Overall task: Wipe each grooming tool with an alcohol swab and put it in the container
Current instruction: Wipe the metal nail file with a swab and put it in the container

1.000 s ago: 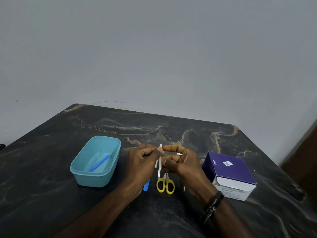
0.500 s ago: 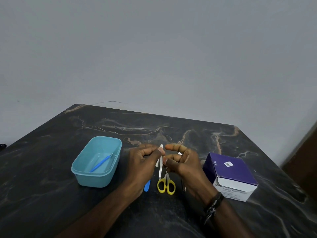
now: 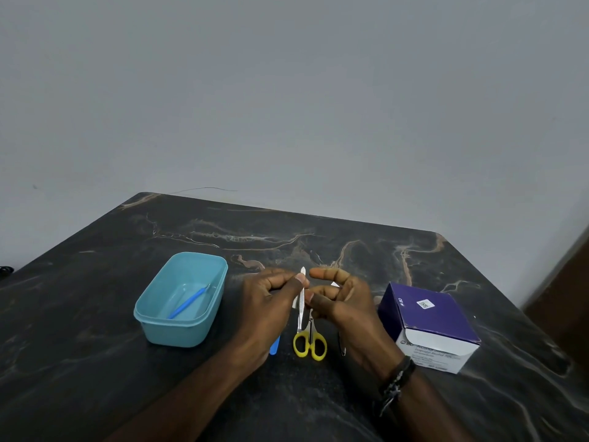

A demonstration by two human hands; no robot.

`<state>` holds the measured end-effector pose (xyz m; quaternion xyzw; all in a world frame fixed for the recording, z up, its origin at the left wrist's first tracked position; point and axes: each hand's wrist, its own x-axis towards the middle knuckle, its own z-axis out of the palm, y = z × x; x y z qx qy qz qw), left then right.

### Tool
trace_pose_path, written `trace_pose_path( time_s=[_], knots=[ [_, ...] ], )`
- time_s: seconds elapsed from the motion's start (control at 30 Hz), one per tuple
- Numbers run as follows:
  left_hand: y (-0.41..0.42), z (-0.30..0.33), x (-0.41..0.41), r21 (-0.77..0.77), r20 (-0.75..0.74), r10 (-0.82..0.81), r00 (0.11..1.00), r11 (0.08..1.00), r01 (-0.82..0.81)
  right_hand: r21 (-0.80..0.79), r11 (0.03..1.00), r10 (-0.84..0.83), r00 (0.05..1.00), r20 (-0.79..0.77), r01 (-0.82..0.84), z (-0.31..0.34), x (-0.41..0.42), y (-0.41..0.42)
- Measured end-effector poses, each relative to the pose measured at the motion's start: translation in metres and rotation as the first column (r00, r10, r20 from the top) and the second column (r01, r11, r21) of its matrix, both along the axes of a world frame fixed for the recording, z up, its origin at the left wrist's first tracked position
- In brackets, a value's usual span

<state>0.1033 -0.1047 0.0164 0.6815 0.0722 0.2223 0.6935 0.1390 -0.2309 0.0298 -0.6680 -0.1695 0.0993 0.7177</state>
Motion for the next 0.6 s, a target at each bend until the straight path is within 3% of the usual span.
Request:
trace_pose_path(
  time_s=[0.23, 0.4, 0.5, 0.6],
  knots=[
    [0.002, 0.007, -0.005, -0.22, -0.057, -0.057, 0.997, 0.975, 0.043, -0.128, 0.974, 0.183, 0.983, -0.033, -0.186, -0.002, -0.008, 0.003],
    [0.007, 0.01, -0.002, -0.281, -0.021, 0.046, 0.999, 0.958, -0.05, -0.168, 0.955, 0.232, 0.97, -0.077, -0.242, -0.004, -0.008, 0.004],
    [0.008, 0.015, -0.002, -0.349, 0.009, 0.113, 0.994, 0.932, -0.103, -0.158, 0.968, 0.191, 0.981, -0.044, -0.195, -0.002, -0.007, 0.003],
    [0.011, 0.015, -0.002, -0.304, 0.028, 0.186, 0.982, 0.937, -0.169, -0.09, 0.996, 0.016, 1.0, 0.024, -0.014, 0.001, -0.004, 0.002]
  ],
)
